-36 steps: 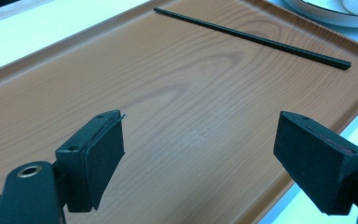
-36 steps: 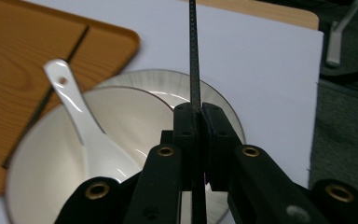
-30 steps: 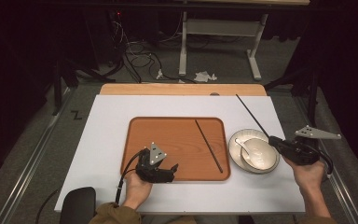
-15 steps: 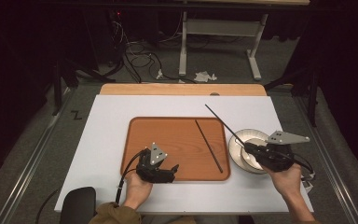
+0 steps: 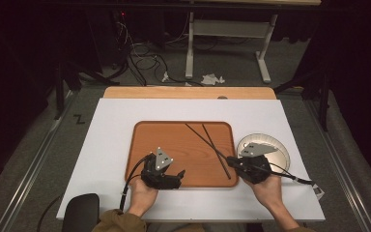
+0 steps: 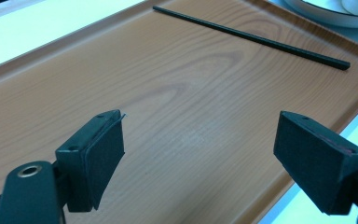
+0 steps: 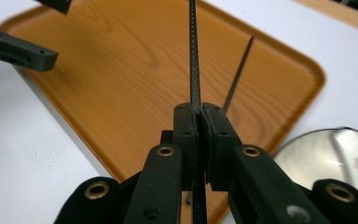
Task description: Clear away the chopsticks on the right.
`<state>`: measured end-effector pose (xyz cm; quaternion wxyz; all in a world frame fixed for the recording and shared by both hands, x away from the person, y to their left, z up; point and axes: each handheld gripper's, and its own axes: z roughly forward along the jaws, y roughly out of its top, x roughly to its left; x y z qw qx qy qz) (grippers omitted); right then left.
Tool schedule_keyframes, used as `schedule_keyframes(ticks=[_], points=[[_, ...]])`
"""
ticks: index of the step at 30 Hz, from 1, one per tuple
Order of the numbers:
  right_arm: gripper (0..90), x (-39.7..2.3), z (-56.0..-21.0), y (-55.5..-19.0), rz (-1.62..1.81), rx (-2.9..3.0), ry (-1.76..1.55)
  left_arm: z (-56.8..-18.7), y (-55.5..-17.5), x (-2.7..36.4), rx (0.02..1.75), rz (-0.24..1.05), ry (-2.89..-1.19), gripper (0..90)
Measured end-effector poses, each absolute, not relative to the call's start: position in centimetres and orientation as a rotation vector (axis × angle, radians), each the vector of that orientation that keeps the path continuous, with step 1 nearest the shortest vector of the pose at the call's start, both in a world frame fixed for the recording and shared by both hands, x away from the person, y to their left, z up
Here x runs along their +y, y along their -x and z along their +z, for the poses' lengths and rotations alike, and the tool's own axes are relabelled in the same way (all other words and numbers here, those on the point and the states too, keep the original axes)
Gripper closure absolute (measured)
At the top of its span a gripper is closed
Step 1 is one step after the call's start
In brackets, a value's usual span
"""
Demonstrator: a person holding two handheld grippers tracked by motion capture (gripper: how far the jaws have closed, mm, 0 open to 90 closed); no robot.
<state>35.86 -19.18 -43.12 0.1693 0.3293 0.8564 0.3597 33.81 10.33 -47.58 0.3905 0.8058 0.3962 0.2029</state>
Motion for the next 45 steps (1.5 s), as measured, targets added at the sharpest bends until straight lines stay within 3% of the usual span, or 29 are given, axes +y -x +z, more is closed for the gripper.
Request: schedule_keyframes(ticks=[22,35,45], points=[[85.3,-15.3,-49.1,-38.4,0.72,2.549,-1.008,-47.7,-33.8,10.0,0.981,0.496,-2.076,16.4],[82.5,-15.2,-49.3,-38.5,0.709,2.559,-0.993,-47.9,-33.7,9.6,0.975,0.494,-2.093,16.4],[85.5,-15.4,-49.5,-38.5,0.672,2.499,-1.003,-48.1,-33.6,9.4,0.969,0.497,-2.11,16.4]])
